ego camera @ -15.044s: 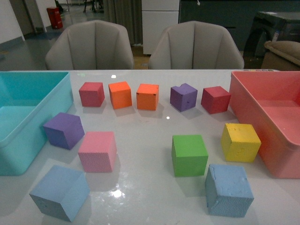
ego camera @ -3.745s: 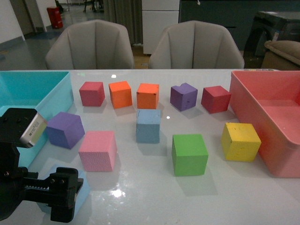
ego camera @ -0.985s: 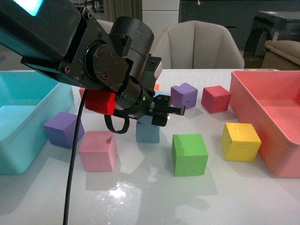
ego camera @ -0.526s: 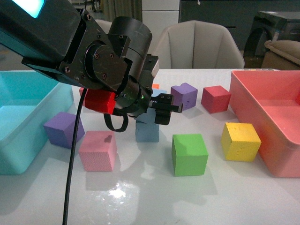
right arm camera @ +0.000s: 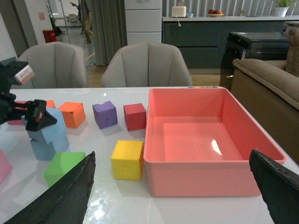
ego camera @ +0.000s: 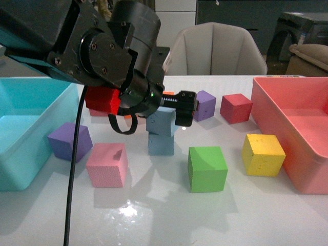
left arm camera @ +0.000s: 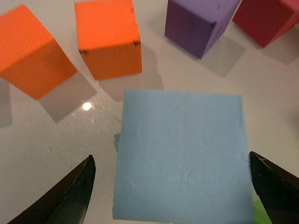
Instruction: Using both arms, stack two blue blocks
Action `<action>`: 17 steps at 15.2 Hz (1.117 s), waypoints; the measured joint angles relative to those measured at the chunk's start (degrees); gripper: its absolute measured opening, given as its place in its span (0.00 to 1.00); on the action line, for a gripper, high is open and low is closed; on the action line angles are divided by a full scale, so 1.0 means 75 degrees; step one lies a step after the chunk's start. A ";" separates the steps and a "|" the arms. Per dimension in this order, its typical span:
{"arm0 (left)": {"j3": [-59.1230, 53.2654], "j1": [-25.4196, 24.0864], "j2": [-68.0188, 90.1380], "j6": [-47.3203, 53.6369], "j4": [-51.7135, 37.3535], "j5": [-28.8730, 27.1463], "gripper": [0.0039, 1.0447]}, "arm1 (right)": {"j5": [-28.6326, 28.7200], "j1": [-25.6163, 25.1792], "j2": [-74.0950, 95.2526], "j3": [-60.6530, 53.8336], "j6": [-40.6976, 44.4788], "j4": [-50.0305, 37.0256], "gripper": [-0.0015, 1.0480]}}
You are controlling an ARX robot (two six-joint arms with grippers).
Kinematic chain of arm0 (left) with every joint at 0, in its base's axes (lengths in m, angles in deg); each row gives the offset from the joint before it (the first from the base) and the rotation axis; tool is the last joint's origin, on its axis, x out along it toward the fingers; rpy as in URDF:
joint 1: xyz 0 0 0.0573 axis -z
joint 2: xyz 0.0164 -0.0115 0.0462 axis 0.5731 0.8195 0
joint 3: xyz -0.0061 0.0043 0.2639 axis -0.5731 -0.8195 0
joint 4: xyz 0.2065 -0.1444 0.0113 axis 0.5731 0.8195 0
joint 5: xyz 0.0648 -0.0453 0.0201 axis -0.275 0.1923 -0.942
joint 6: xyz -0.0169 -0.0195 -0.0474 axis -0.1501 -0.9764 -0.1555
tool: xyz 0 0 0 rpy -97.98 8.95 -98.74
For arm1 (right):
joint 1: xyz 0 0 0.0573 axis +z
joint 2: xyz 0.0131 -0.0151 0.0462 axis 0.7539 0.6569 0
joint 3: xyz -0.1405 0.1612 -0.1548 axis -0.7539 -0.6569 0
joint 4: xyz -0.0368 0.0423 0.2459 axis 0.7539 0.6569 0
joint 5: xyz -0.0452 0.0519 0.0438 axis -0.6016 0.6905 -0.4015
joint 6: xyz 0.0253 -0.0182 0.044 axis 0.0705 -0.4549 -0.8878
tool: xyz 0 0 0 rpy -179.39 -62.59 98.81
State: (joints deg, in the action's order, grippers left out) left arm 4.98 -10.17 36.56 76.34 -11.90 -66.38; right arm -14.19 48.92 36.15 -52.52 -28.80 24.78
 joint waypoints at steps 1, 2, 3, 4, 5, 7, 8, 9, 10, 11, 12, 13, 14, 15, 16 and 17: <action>-0.0047 0.0035 -0.0216 -0.0003 -0.0087 0.0085 0.94 | 0.0000 0.0000 0.0000 0.0000 0.0000 0.0000 0.94; -0.0131 0.0090 -0.0469 -0.0012 -0.0219 0.0149 0.94 | 0.0000 0.0000 0.0000 0.0000 0.0000 0.0003 0.94; -0.0274 0.0163 -0.0778 -0.0055 -0.0405 0.0213 0.94 | 0.0000 0.0000 0.0000 0.0000 0.0000 0.0000 0.94; -0.0600 0.0280 -0.1221 -0.0055 -0.0775 0.0274 0.94 | 0.0000 0.0000 0.0000 0.0000 0.0000 0.0003 0.94; -0.0979 0.0382 -0.1690 -0.0061 -0.1189 0.0344 0.94 | 0.0000 0.0000 0.0000 0.0000 0.0000 0.0000 0.94; -0.1947 0.0557 -0.2967 -0.0146 -0.2092 0.0455 0.94 | 0.0000 0.0000 0.0000 0.0000 0.0000 0.0003 0.94; -0.2410 0.0635 -0.3745 -0.0201 -0.2343 0.0472 0.94 | 0.0000 0.0000 0.0000 0.0000 0.0000 0.0000 0.94; -0.3206 0.0796 -0.4543 0.0044 -0.3538 -0.1011 0.84 | 0.0000 0.0000 0.0000 0.0000 0.0000 0.0000 0.94; -0.4278 0.0685 -0.5697 0.0248 -0.3786 -0.2279 0.72 | 0.0000 0.0000 0.0000 0.0000 0.0000 0.0000 0.94; -0.5383 0.0242 -0.6799 0.0370 -0.4030 -0.2809 0.60 | -0.0006 0.0000 0.0000 0.0000 0.0000 0.0003 0.94; -0.6199 -0.0245 -0.7542 0.0402 -0.4278 -0.2769 0.48 | -0.0003 0.0000 0.0000 0.0000 0.0000 0.0000 0.94; -0.6924 -0.0525 -0.8035 0.0408 -0.4409 -0.2460 0.36 | 0.0000 0.0000 0.0000 0.0000 0.0000 0.0003 0.94; -0.7484 -0.0697 -0.8291 0.0411 -0.4462 -0.2127 0.25 | 0.0000 0.0000 0.0000 0.0000 0.0000 0.0000 0.94; -0.8032 -0.0930 -0.8582 0.0414 -0.4505 -0.1792 0.13 | -0.0003 0.0000 0.0000 0.0000 0.0000 0.0006 0.94; -0.8419 -0.1204 -0.8973 0.0414 -0.4564 -0.1574 0.01 | -0.0003 0.0000 0.0000 0.0000 0.0000 0.0003 0.94; -0.8778 -0.1489 -0.9433 0.0437 -0.4622 -0.1329 0.01 | 0.0000 0.0000 0.0000 0.0000 0.0000 0.0003 0.94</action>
State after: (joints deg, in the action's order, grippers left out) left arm -60.85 -21.34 -34.20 79.62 -46.56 -76.35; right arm -14.19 48.92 36.15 -52.52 -28.80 24.80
